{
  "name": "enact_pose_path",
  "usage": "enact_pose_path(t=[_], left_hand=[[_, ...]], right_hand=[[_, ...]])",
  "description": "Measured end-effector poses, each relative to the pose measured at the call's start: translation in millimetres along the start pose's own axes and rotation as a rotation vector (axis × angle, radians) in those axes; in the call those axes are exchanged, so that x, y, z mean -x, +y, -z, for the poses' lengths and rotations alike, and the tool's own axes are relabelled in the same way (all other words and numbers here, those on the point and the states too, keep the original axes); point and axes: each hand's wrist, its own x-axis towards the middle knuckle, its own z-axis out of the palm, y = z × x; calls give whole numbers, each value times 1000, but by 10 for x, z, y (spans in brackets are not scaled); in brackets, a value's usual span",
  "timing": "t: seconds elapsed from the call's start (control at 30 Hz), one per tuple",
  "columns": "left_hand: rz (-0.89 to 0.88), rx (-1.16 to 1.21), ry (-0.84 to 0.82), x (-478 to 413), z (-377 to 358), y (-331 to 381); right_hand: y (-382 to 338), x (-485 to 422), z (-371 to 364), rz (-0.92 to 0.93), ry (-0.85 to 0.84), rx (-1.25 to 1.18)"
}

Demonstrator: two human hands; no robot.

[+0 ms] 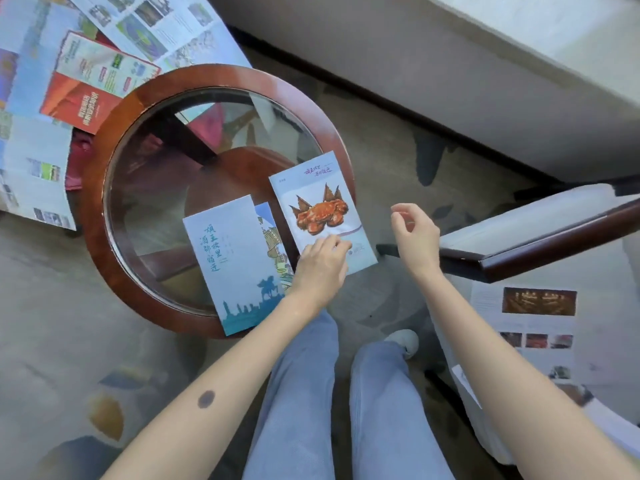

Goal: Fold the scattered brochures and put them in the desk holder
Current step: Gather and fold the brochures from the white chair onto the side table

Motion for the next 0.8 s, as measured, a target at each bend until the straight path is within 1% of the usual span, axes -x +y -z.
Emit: enact_pose_path(t=[0.1,0.23,0.33,0.4,0.47,0.5,0.6,0.67,0.73,0.8], left_hand=[[-116,50,-36,100,-126,409],[-258,32,-141,167,-377,947],[-284,-12,-259,125,-663,1309],[-253,-28,-320,88,-909,1535],[-160,5,-362,58,-1169,1750],[-84,46,-386,45,-1297,1856],[250,233,-436,-5,-1655,2108],[441,283,-456,-45,-1906,2193],[531,271,-481,-78,-2132,2264],[576,279,-468,-91,-2318,2344]], right_hand=[[208,127,373,11,64,-128],[679,376,882,-30,191,-278],[1164,618,1254,-65,291,-321],[1552,778,1481,-129,365,-345],[1980,930,1673,-226,427,-353],[2204,1001,1762,-288,448,-355],[2890,1154,1991,-515,473,-393],[3300,1222,2122,-675,486,-468],[3625,1260,2251,-781,519,-520],[3878,1246,2410,-813,539,-529]])
